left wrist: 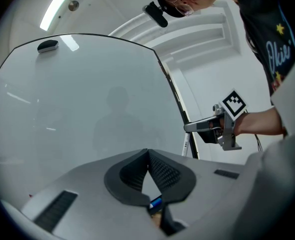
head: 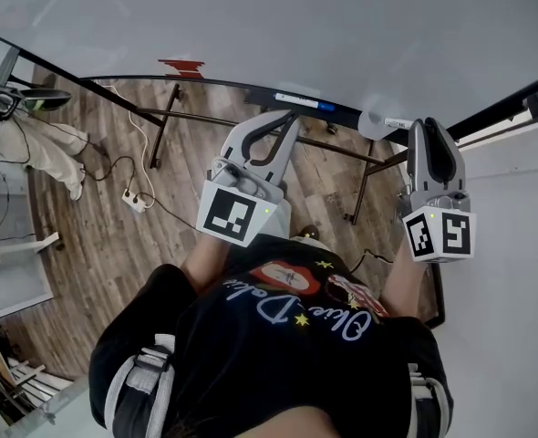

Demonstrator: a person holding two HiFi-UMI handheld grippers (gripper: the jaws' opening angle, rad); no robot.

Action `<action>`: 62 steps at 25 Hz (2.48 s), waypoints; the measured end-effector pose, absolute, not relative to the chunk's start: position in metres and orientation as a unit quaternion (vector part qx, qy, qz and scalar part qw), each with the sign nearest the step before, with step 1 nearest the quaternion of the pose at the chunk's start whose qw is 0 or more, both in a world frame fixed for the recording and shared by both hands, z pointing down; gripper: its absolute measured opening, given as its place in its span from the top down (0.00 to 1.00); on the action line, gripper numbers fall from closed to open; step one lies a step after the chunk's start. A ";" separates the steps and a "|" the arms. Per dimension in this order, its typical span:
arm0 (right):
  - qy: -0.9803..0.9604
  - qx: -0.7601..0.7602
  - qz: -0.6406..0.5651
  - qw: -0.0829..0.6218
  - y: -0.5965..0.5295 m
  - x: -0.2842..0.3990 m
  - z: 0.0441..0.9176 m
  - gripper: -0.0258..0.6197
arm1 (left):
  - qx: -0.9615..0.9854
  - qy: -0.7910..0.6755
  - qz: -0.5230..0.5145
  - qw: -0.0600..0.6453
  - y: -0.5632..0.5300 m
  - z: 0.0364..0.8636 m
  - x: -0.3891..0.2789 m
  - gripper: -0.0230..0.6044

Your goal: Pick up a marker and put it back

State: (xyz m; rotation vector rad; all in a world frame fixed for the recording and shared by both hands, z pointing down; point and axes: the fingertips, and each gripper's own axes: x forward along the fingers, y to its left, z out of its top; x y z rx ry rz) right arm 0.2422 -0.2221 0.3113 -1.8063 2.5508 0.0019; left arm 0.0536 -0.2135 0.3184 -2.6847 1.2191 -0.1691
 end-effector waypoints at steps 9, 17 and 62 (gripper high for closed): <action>0.816 -0.577 -0.016 -0.006 -0.236 0.236 0.329 0.85 | -0.902 0.418 -0.060 0.091 -0.223 0.318 0.044 0.96; 0.817 -0.576 -0.032 -0.019 -0.246 0.229 0.354 0.85 | -0.904 0.414 -0.071 0.085 -0.228 0.322 0.040 0.96; 0.804 -0.585 -0.065 -0.083 -0.246 0.233 0.422 0.85 | -0.905 0.411 -0.080 0.075 -0.225 0.330 0.041 0.96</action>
